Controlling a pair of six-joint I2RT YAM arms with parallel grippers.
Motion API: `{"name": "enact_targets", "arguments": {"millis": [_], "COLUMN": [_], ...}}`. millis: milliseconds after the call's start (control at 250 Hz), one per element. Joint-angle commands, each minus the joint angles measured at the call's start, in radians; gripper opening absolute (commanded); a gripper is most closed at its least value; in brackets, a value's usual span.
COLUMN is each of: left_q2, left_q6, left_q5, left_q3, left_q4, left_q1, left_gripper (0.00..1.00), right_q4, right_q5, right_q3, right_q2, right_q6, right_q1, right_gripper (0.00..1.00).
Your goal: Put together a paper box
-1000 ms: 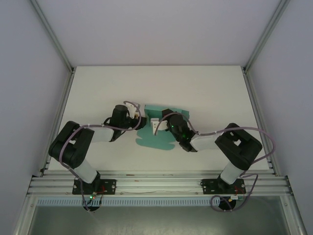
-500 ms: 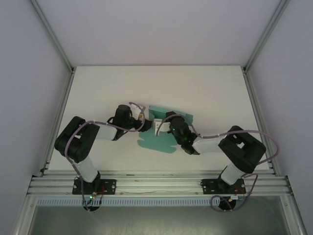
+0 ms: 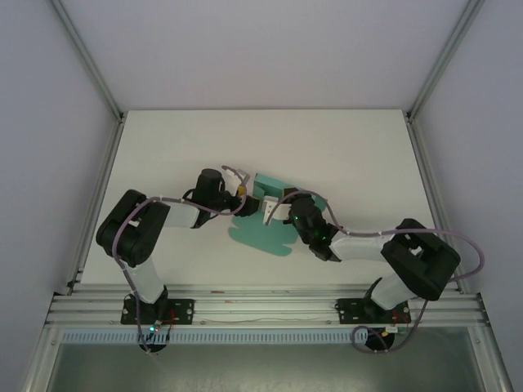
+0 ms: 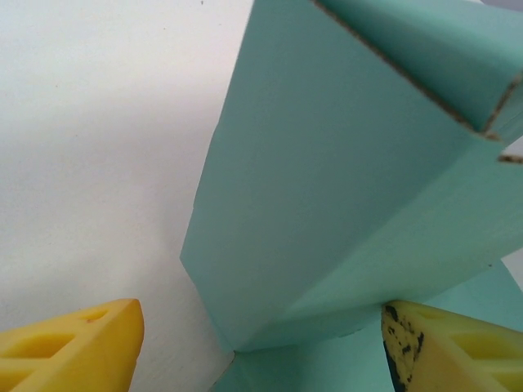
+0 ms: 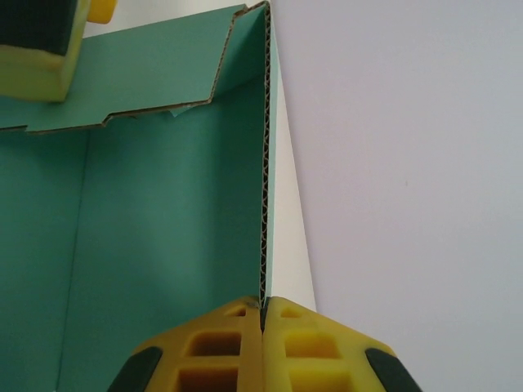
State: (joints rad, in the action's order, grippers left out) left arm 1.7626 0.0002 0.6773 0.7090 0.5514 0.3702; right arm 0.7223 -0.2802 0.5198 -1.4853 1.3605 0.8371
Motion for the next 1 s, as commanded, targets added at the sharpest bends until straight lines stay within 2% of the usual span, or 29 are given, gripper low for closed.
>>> {"name": "enact_targets", "arguments": {"millis": [0, 92, 188, 392, 572, 648, 712, 875, 923, 995], "left_q2": [0.022, 0.047, 0.061, 0.106, 0.139, 0.140, 0.166, 0.138, 0.104, 0.068], "left_q6": [-0.006, -0.012, -0.018, 0.007, -0.003, 0.002, -0.009, -0.031, -0.042, -0.045], "left_q5": [0.027, 0.038, 0.093, 0.146, 0.180, 0.175, 0.182, 0.145, 0.109, 0.038], "left_q3": [0.062, 0.099, 0.098, 0.165, 0.226, 0.252, 0.255, 0.230, 0.203, 0.164], "left_q4": [0.087, 0.078, 0.165, 0.113, 0.108, 0.081, 0.089, 0.046, 0.058, 0.045], "left_q1": [-0.016, -0.017, -0.015, -0.012, -0.005, 0.005, 0.008, 0.014, 0.014, 0.014], "left_gripper": [0.76, 0.77, 0.83, 0.83, 0.75, 0.60, 0.53, 0.53, 0.57, 0.57], "right_q4": [-0.071, -0.159, -0.251, -0.195, -0.245, -0.257, -0.284, -0.304, -0.297, -0.286], "right_q5": [0.074, 0.102, 0.122, 0.107, 0.139, 0.144, 0.142, 0.115, 0.101, 0.077], "right_q3": [-0.024, -0.003, 0.012, -0.001, 0.025, 0.031, 0.039, 0.046, 0.046, 0.053], "right_q2": [0.014, 0.029, 0.025, -0.037, -0.022, -0.023, -0.022, -0.021, -0.018, -0.007], "right_q6": [-0.035, -0.062, -0.095, -0.089, -0.115, -0.123, -0.139, -0.163, -0.163, -0.192], "right_q1": [0.023, 0.023, 0.023, 0.025, 0.028, 0.030, 0.030, 0.030, 0.030, 0.028], "right_gripper": [0.00, 0.00, 0.00, 0.00, 0.00, 0.00, 0.00, 0.00, 0.00, 0.00]}}
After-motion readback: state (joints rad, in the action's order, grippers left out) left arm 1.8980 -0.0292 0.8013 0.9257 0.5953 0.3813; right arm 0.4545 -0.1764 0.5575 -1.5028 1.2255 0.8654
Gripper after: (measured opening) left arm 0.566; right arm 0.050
